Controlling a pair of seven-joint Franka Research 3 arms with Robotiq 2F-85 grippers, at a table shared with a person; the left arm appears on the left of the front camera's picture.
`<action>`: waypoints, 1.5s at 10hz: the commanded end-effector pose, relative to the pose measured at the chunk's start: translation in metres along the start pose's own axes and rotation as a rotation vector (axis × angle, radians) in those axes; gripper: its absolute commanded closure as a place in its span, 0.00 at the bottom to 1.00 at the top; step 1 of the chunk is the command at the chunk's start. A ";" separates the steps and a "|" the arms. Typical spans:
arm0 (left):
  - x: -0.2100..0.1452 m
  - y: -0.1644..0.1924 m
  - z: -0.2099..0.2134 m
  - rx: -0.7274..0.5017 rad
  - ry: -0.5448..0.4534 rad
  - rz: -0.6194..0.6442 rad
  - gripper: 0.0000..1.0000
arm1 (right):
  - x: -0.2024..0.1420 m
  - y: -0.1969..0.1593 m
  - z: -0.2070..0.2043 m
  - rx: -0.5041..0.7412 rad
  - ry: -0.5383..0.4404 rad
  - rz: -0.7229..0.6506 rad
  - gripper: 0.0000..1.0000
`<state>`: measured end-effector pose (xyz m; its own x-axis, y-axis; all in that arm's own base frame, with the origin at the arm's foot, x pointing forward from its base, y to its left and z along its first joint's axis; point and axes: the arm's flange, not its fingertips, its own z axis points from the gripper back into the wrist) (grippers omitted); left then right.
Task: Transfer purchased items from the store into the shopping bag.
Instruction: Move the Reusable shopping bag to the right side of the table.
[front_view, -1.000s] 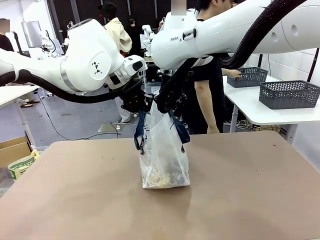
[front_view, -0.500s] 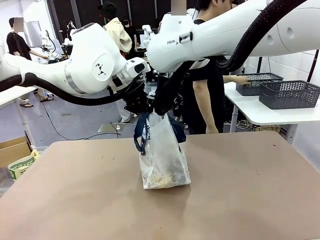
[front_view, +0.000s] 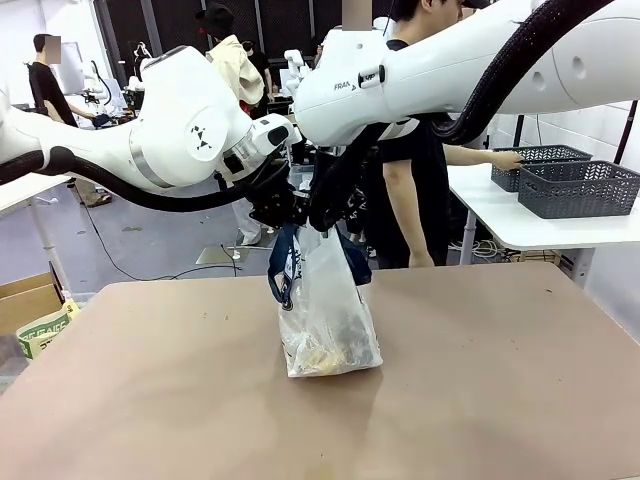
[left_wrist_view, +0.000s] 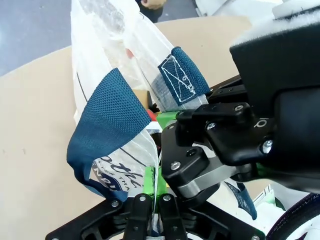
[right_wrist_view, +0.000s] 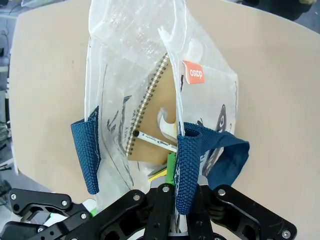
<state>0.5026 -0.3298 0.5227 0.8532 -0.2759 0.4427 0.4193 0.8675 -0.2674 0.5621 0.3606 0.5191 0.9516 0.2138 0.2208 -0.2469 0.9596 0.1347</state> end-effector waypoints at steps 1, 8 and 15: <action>0.000 0.000 0.000 0.000 0.000 0.001 1.00 | 0.001 -0.004 0.006 -0.009 -0.006 0.064 1.00; 0.000 0.000 0.000 0.000 0.000 0.001 1.00 | 0.000 0.000 0.000 0.000 0.000 0.000 1.00; 0.000 0.000 0.000 0.000 0.000 0.001 1.00 | 0.000 0.000 0.000 0.000 0.000 0.000 1.00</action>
<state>0.5025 -0.3300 0.5220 0.8536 -0.2777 0.4408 0.4195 0.8680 -0.2656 0.5625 0.3599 0.5184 0.9483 0.2286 0.2203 -0.2606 0.9568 0.1290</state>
